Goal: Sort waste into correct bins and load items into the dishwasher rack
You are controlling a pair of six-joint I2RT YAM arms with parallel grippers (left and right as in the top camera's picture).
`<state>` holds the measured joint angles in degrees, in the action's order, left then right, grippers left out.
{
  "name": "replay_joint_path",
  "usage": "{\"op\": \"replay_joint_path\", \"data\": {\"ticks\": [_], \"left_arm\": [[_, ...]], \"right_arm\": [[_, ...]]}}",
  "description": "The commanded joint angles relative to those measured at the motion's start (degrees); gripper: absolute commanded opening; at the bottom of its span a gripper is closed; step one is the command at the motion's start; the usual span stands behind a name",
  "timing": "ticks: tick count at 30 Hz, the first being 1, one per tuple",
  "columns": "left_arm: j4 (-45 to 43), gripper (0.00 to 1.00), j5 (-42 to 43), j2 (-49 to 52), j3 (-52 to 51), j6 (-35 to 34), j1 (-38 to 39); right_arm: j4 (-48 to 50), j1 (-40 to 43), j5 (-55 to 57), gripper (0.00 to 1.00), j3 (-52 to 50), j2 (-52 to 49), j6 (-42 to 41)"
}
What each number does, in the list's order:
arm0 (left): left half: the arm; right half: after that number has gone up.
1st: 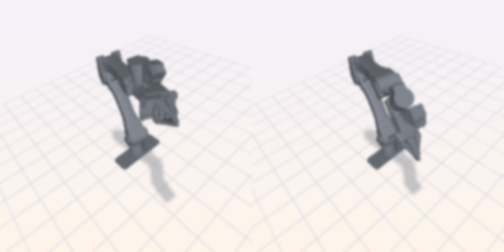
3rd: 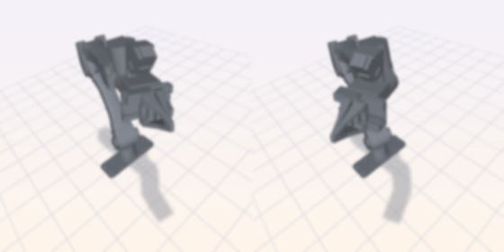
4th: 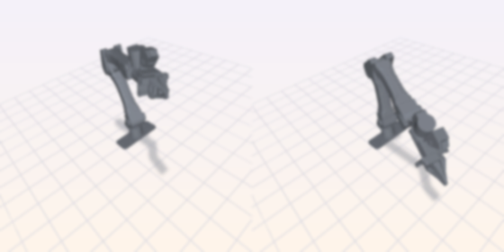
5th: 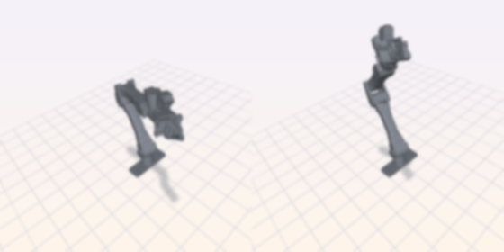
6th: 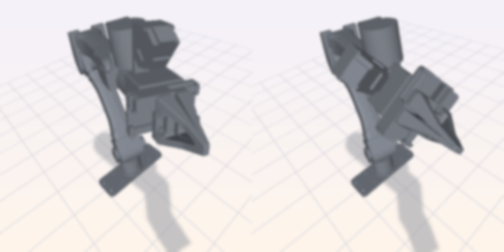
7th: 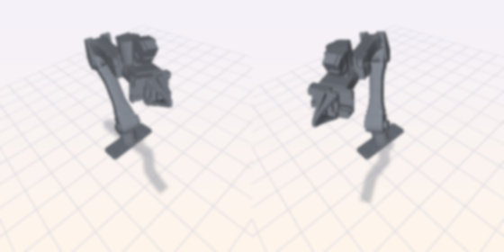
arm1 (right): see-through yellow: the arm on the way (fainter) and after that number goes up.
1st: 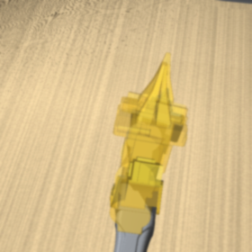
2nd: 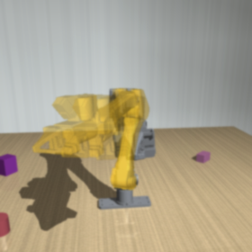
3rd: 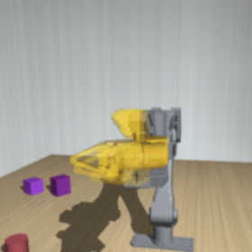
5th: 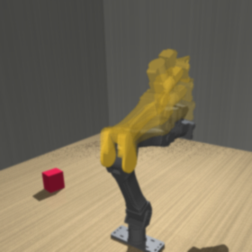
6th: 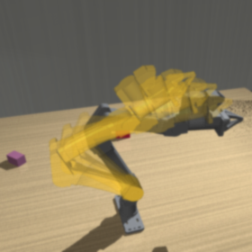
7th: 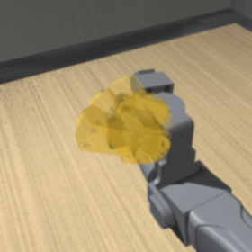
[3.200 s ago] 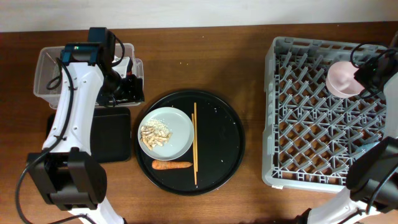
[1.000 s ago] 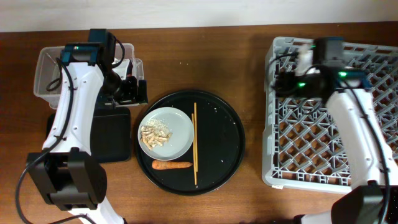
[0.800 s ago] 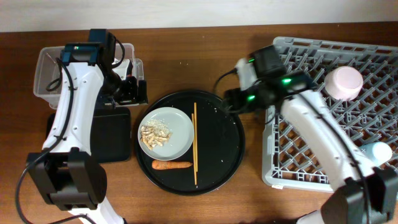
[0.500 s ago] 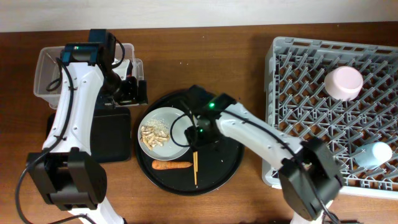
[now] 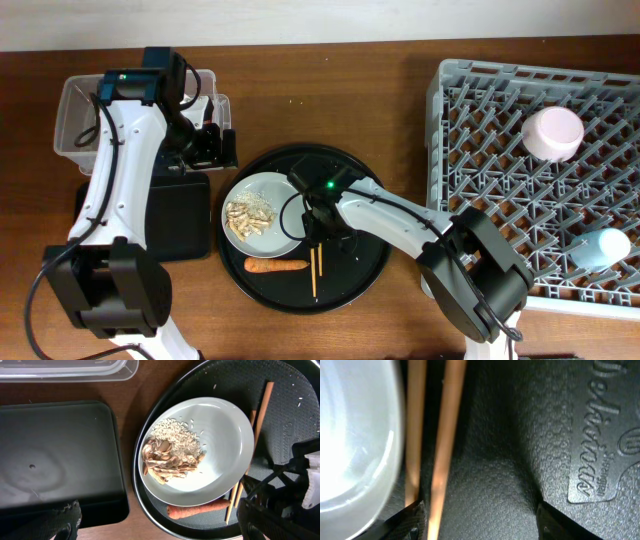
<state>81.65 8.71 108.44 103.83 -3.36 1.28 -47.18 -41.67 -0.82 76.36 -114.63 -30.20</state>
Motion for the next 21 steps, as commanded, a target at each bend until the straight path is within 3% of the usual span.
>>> {"op": "replay_joint_path", "data": {"ticks": [1, 3, 4, 6, 7, 10, 17, 21], "left_arm": [[0.1, 0.99, -0.2, -1.3, 0.5, -0.1, 0.1], [0.1, 0.99, -0.2, -1.3, 0.5, -0.1, 0.1], [0.1, 0.99, -0.2, -1.3, 0.5, -0.1, 0.1], [0.2, 0.99, -0.2, -1.3, 0.5, -0.1, 0.1], [0.2, 0.99, -0.2, -1.3, 0.5, -0.1, 0.1], [0.3, 0.99, -0.2, -1.3, 0.5, -0.1, 0.1], [0.3, 0.99, -0.2, -1.3, 0.5, -0.1, 0.1], [0.3, 0.99, -0.2, -1.3, 0.5, -0.1, 0.1]], "right_arm": [[0.1, -0.4, 1.0, 0.71, -0.6, -1.0, -2.2], [0.0, -0.4, 1.1, 0.71, -0.6, -1.0, -2.5], [-0.1, -0.4, 1.5, 0.65, -0.6, -1.0, -3.6], [-0.1, -0.3, 1.5, 0.38, -0.6, -1.0, -4.8], [-0.3, -0.3, 1.5, 0.30, -0.6, -1.0, -4.9], [-1.2, -0.4, 1.5, 0.27, -0.6, -1.0, -4.9], [-2.5, -0.3, 0.5, 0.04, -0.6, -1.0, -4.9], [-3.2, 0.0, -0.1, 0.04, -0.2, 0.2, -4.7]]}}
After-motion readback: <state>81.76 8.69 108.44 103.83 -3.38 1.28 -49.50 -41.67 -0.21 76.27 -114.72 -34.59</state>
